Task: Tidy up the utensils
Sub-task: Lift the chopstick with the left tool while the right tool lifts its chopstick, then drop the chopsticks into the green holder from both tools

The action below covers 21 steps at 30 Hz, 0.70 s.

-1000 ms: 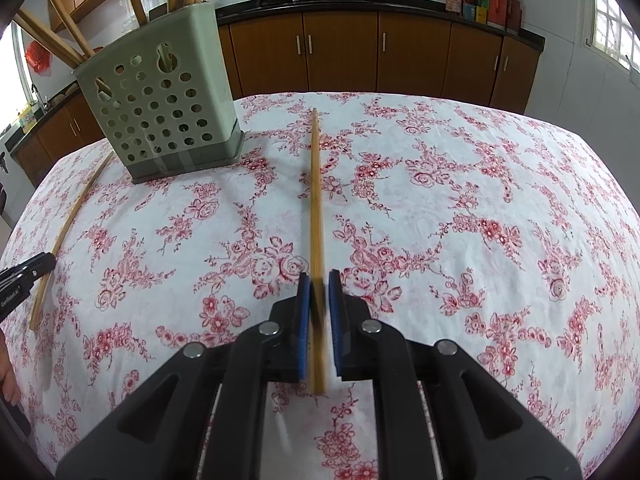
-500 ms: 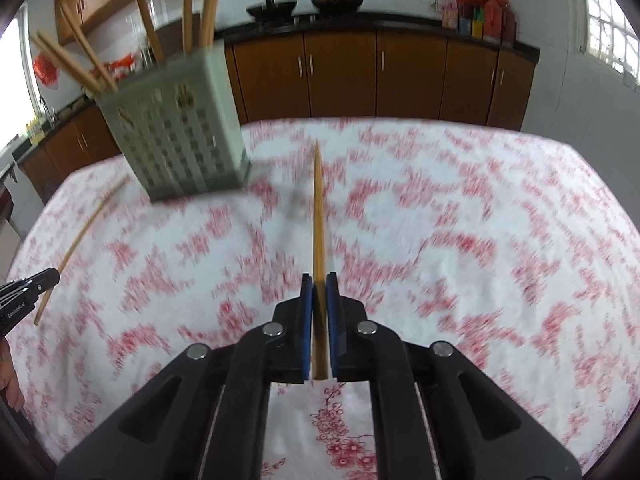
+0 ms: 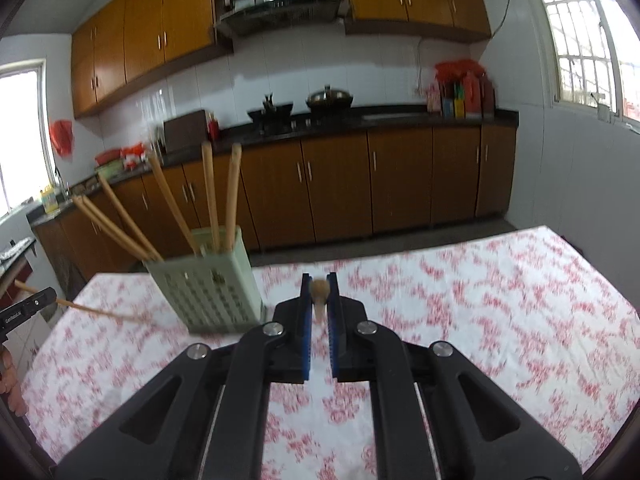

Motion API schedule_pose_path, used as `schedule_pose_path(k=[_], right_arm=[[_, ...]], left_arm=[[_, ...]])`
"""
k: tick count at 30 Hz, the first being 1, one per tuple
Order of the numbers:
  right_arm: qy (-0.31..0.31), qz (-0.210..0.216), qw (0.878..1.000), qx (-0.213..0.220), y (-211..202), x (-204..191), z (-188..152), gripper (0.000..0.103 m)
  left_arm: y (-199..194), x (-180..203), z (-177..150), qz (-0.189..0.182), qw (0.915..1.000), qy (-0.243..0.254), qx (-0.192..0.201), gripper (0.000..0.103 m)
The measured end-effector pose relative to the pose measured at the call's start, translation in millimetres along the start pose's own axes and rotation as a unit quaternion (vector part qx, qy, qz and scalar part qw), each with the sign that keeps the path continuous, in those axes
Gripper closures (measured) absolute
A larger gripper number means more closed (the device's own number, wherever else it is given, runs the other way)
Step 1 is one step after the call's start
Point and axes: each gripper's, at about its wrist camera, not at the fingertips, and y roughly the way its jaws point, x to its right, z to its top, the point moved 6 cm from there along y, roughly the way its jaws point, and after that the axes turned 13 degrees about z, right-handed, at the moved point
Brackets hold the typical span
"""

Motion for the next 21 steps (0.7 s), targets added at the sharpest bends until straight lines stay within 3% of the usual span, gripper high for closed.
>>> schedule_pose_path(k=[12, 21], right_arm=[[-0.017, 0.016, 1.000, 0.020, -6.1, -10.8, 21.8, 0.095], [-0.023, 0.086, 0.994, 0.056, -36.7, -49.0, 73.7, 0.095]], left_arm=[[-9.6, 6.7, 16.6, -0.009, 0.9996, 0.006, 0.024, 0.096], [-46.8, 30.7, 55.0, -0.051, 0.9960, 0.009, 0.073, 0.096]])
